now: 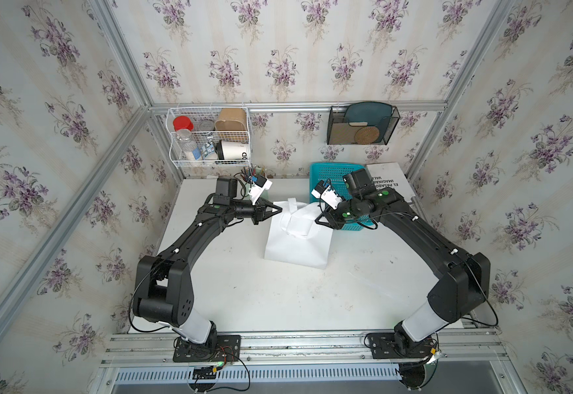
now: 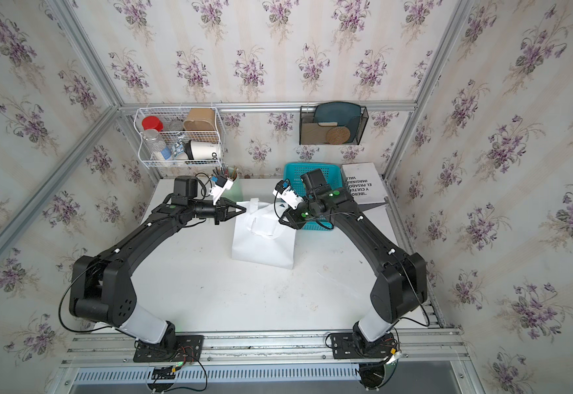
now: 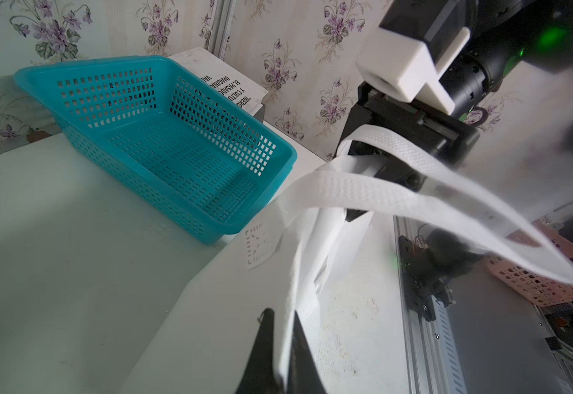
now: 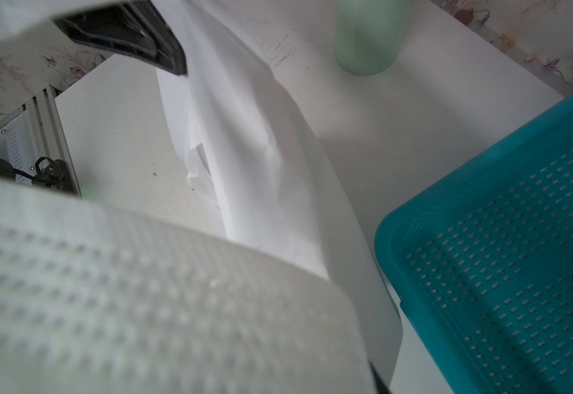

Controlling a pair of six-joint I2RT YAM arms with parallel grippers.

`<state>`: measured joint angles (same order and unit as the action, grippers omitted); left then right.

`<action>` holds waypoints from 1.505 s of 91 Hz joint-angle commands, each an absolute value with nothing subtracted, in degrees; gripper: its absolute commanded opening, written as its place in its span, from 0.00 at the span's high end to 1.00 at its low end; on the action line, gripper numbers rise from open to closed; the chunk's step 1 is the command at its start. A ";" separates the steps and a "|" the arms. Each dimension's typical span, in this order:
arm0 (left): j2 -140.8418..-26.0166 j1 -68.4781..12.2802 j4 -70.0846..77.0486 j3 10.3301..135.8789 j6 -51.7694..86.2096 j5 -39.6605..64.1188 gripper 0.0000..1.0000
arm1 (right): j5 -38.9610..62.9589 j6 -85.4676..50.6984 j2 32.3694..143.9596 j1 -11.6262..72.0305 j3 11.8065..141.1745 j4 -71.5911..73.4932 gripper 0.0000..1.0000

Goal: Place the ice pack in the delivery bag
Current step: Seal the delivery bag at the center of the board, then reset both arms

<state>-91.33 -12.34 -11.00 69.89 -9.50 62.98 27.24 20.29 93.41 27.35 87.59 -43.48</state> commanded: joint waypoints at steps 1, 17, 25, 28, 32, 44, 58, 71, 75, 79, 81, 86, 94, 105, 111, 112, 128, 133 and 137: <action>-91.36 -12.30 -9.56 70.63 -8.88 64.52 1.00 | 27.68 19.74 93.60 27.33 88.63 -42.68 0.87; -90.04 -12.30 -10.28 70.07 -9.39 63.00 1.00 | 29.74 19.38 91.87 27.22 85.85 -41.46 1.00; -89.15 -12.30 -9.97 69.66 -9.05 60.79 0.97 | 30.45 17.98 90.50 27.10 84.25 -40.26 0.75; -88.59 -12.30 -9.54 69.30 -8.73 59.09 0.90 | 30.65 17.11 89.59 27.09 83.34 -39.35 0.53; -87.36 -12.30 -8.23 68.16 -8.42 57.23 0.78 | 30.67 16.11 87.32 27.01 81.74 -37.19 0.32; -78.56 -12.22 -1.75 61.17 -7.83 46.45 0.49 | 27.97 8.73 75.45 25.08 72.79 -21.36 0.10; -65.73 -12.22 12.47 48.41 -0.69 23.89 0.28 | 8.83 -4.14 57.12 23.10 52.91 9.82 0.00; -59.98 -12.22 16.50 40.77 6.60 12.58 0.15 | -11.74 -11.76 51.75 18.65 42.83 20.97 0.00; -58.62 -12.22 16.60 38.19 7.70 10.04 0.14 | -19.12 -13.33 51.95 17.29 40.06 23.18 0.00; -56.85 -12.22 15.70 35.80 8.03 7.36 0.14 | -25.22 -14.22 52.81 16.14 36.72 26.79 0.00; -55.92 -12.22 14.74 34.66 7.94 6.08 0.14 | -29.00 -13.51 53.48 15.79 35.06 28.80 0.00; -53.99 -12.22 12.32 32.51 6.68 3.16 0.14 | -34.00 -10.60 55.28 15.20 31.07 33.57 0.00; -51.04 -12.19 9.31 29.26 5.59 -1.44 0.13 | -38.38 -13.31 59.65 12.74 26.11 34.78 0.00; -49.30 -12.15 7.78 27.35 3.43 -4.11 0.10 | -38.65 -10.60 67.02 11.22 16.78 51.41 0.00; -49.82 -12.07 6.80 27.27 2.98 -6.93 0.06 | -36.66 -4.48 74.39 10.84 13.58 62.03 0.00; -50.05 -12.06 6.65 27.26 2.99 -7.46 0.06 | -36.39 -3.69 75.65 10.78 13.34 63.80 0.00; -52.68 -8.68 8.94 25.28 -2.06 -8.98 0.05 | -18.70 0.18 88.28 7.60 7.29 88.19 0.00; -53.86 -6.82 12.70 23.85 -4.00 -6.88 0.05 | -18.63 -0.68 91.31 6.16 3.54 94.86 0.00; -55.86 -5.30 17.73 22.22 -4.61 -5.40 0.04 | -17.30 -2.77 87.69 5.04 4.20 86.73 0.00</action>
<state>-53.32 -8.01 8.60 24.40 -0.27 -7.20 -23.57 -2.55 89.14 7.29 6.44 76.71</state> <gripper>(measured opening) 0.952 0.998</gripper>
